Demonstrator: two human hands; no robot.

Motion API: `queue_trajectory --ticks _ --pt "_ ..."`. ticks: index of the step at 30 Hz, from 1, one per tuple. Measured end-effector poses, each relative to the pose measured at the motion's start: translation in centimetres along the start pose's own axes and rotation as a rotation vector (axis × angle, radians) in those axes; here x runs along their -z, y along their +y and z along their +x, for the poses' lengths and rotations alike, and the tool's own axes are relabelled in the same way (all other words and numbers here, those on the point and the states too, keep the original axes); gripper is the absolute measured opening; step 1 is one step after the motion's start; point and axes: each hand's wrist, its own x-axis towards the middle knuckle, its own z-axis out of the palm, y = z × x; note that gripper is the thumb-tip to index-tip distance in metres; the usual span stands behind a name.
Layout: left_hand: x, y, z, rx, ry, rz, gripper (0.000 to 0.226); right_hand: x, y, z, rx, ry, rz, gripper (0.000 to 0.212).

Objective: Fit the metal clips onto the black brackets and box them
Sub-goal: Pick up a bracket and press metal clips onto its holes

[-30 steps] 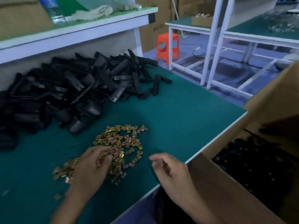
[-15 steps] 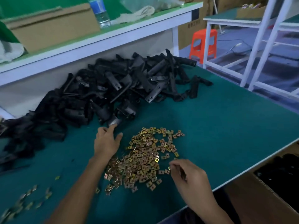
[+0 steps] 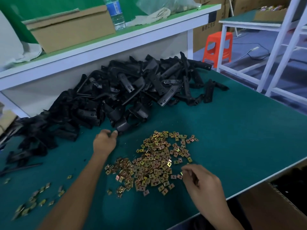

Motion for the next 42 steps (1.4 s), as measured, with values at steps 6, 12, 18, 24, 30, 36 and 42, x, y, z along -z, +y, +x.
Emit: queue_trajectory --ticks 6,12,18,24,30,36,42 --pt "-1.5 0.4 1.2 0.171 -0.076 -0.138 0.019 -0.2 0.3 -0.1 0.003 0.021 0.021 0.015" --pt "-1.0 0.2 1.4 0.201 -0.066 -0.278 0.012 -0.2 0.3 -0.2 0.005 0.034 0.033 0.020" --pt "-1.7 1.3 2.2 0.237 -0.099 -0.349 0.043 -0.5 0.0 -0.1 0.016 0.036 -0.013 0.019" --pt "0.1 3.2 -0.3 0.235 -0.102 -0.665 0.028 -0.1 0.2 -0.1 0.038 0.062 -0.018 0.019" --pt "6.0 -1.3 -11.8 0.131 0.037 -0.717 0.024 0.1 0.3 -0.2 0.072 0.044 -0.037 0.024" --pt "6.5 -2.7 -21.0 0.158 -0.125 -0.879 0.040 -0.4 -1.2 -0.3 0.108 -0.068 0.081 0.052" --pt "6.1 -1.0 -24.5 0.289 -0.356 -1.221 0.037 -2.0 -1.9 0.2 0.393 -0.048 -0.148 0.078"
